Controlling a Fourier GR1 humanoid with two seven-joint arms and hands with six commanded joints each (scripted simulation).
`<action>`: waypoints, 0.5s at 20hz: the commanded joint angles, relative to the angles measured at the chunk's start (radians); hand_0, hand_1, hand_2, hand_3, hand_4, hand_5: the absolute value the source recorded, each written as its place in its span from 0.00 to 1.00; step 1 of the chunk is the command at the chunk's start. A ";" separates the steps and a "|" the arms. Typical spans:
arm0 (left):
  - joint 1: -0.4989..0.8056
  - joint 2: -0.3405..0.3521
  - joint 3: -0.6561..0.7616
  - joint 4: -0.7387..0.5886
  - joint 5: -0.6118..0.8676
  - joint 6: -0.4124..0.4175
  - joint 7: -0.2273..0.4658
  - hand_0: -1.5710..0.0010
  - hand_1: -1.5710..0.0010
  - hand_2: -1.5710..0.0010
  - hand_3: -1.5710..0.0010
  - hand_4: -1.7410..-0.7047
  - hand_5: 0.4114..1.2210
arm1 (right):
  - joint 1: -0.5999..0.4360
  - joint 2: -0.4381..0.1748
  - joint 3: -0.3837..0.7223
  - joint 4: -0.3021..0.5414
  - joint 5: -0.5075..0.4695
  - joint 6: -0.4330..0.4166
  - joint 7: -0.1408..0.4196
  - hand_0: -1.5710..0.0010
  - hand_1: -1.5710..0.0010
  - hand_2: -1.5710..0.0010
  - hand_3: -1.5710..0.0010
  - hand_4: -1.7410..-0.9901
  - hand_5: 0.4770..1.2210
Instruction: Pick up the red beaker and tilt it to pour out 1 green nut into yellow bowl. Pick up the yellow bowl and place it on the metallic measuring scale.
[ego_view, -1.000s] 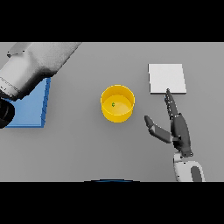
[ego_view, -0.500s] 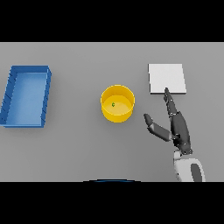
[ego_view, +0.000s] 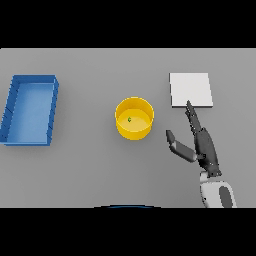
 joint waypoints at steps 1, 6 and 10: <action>0.057 -0.012 0.003 -0.051 0.016 0.019 0.006 0.00 0.00 0.00 0.00 0.00 1.00 | -0.009 0.004 -0.005 0.019 -0.002 -0.004 -0.002 1.00 1.00 1.00 1.00 0.81 0.26; 0.305 -0.065 0.022 -0.290 0.086 0.081 0.084 0.00 0.00 0.00 0.00 0.00 0.96 | 0.004 0.002 0.005 0.007 0.021 -0.015 -0.026 1.00 1.00 1.00 1.00 0.75 0.27; 0.412 -0.101 0.019 -0.396 0.109 0.107 0.135 0.00 0.00 0.00 0.00 0.00 0.71 | 0.007 0.004 0.005 -0.004 0.014 -0.012 -0.027 1.00 1.00 1.00 1.00 0.77 0.26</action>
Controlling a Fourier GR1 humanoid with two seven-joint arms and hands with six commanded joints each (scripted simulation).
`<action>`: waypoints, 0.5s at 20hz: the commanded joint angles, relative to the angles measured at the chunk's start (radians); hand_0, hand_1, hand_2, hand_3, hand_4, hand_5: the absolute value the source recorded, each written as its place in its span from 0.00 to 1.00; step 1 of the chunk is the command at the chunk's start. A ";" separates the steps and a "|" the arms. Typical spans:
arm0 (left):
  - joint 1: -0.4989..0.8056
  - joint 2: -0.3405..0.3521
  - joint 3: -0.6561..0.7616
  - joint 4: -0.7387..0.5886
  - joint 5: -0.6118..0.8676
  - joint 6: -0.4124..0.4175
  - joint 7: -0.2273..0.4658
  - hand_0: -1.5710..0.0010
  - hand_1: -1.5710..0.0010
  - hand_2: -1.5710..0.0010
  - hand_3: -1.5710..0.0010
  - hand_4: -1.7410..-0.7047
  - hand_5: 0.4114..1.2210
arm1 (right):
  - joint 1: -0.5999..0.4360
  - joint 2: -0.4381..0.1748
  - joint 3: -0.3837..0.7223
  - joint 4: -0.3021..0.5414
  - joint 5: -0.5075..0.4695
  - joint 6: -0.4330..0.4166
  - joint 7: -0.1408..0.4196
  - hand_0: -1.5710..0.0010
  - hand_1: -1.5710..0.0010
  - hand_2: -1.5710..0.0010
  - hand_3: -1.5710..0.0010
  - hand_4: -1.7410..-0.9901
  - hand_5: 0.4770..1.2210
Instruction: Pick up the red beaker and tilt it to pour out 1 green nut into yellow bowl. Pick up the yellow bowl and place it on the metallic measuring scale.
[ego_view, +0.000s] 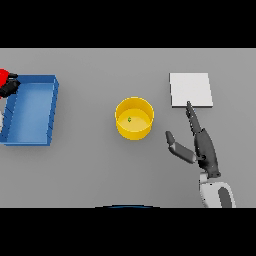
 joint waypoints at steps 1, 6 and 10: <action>0.011 -0.001 -0.001 -0.023 0.002 0.002 0.016 0.00 0.00 0.00 0.00 0.00 0.63 | 0.000 -0.006 -0.006 -0.002 -0.005 0.003 0.008 1.00 1.00 1.00 1.00 0.78 0.26; 0.057 0.020 -0.001 -0.135 0.101 -0.163 0.034 0.40 0.45 0.48 0.46 0.59 0.36 | -0.012 -0.001 -0.006 0.012 -0.007 0.003 0.015 1.00 1.00 1.00 1.00 0.79 0.26; 0.077 0.052 -0.029 -0.152 0.109 -0.256 0.058 0.75 0.78 0.79 0.78 0.84 0.29 | -0.001 -0.003 -0.009 0.010 -0.012 0.004 -0.005 1.00 1.00 1.00 1.00 0.78 0.26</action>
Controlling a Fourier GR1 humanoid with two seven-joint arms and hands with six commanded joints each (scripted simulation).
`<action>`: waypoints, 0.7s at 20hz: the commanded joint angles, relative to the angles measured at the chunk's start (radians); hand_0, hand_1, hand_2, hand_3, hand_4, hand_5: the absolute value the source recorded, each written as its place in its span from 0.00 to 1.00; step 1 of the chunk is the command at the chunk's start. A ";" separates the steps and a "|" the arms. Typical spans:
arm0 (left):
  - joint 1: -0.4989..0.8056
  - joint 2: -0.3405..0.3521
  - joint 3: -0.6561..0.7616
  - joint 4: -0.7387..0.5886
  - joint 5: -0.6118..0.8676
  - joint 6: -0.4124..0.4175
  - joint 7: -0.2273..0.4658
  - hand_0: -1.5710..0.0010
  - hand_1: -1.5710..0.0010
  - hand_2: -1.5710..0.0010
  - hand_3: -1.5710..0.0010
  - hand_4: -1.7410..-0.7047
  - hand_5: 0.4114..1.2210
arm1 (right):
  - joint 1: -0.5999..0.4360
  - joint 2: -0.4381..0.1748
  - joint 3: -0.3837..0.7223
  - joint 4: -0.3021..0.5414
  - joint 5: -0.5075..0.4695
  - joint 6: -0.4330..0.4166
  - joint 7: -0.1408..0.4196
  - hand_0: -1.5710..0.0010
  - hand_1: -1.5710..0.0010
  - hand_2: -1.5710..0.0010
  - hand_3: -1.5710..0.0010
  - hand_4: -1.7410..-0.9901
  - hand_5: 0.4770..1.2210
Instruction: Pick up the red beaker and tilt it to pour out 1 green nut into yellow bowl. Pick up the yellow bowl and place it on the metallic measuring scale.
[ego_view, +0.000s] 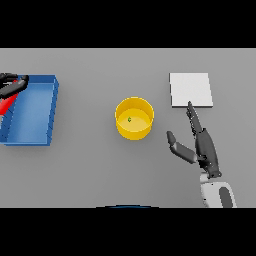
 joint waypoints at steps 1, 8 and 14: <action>-0.009 0.008 -0.008 0.016 -0.013 -0.009 0.008 0.80 0.82 0.83 0.82 0.87 0.27 | 0.008 -0.011 -0.003 -0.007 0.004 0.000 -0.003 1.00 1.00 1.00 1.00 0.78 0.26; -0.016 0.005 -0.026 0.033 -0.063 0.041 -0.065 0.96 0.96 0.96 0.96 0.93 0.27 | -0.024 -0.010 0.017 -0.004 0.080 -0.038 0.091 1.00 1.00 1.00 1.00 0.81 0.21; 0.006 -0.025 -0.002 -0.024 -0.011 0.053 -0.100 0.99 0.99 0.99 0.99 0.91 0.31 | -0.152 -0.172 0.112 0.015 0.247 0.085 0.114 1.00 1.00 1.00 1.00 0.82 0.23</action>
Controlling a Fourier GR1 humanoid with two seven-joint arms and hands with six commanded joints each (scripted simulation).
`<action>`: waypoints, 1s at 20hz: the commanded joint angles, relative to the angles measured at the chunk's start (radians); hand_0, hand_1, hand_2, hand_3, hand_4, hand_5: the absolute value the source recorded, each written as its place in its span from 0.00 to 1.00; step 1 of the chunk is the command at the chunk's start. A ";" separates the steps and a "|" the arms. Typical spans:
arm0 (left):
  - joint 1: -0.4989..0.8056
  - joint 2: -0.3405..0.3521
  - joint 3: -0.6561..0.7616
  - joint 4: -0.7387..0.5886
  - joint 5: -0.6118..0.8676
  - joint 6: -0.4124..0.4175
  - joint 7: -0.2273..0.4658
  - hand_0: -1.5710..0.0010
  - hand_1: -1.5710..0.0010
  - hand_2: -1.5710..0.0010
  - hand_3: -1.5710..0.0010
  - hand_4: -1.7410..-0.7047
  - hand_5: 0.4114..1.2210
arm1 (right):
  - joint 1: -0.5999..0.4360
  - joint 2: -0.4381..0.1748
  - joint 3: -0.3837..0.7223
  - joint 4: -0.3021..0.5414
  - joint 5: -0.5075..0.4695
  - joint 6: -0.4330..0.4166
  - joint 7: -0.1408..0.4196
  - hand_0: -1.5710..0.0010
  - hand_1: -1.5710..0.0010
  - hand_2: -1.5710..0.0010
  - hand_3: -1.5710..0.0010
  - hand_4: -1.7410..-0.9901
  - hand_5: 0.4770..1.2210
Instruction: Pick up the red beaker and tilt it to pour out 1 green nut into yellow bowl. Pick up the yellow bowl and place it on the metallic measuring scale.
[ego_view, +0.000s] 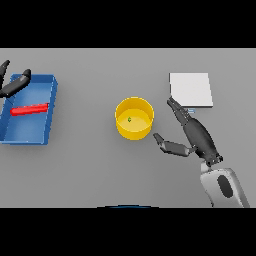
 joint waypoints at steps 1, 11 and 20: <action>0.006 -0.004 -0.001 -0.010 0.003 0.001 0.009 0.99 0.99 0.99 0.99 0.91 0.32 | -0.035 -0.020 0.023 0.017 0.035 0.025 0.023 1.00 1.00 1.00 1.00 0.82 0.22; 0.027 -0.010 -0.008 -0.019 0.001 -0.006 0.003 1.00 1.00 1.00 1.00 0.90 0.35 | -0.348 -0.175 0.250 0.183 0.311 0.204 -0.096 1.00 1.00 1.00 1.00 0.77 0.22; 0.020 0.000 0.004 -0.019 0.007 -0.013 0.013 1.00 1.00 1.00 1.00 0.90 0.36 | -0.546 -0.129 0.381 0.413 0.388 0.311 -0.161 1.00 1.00 1.00 1.00 0.77 0.25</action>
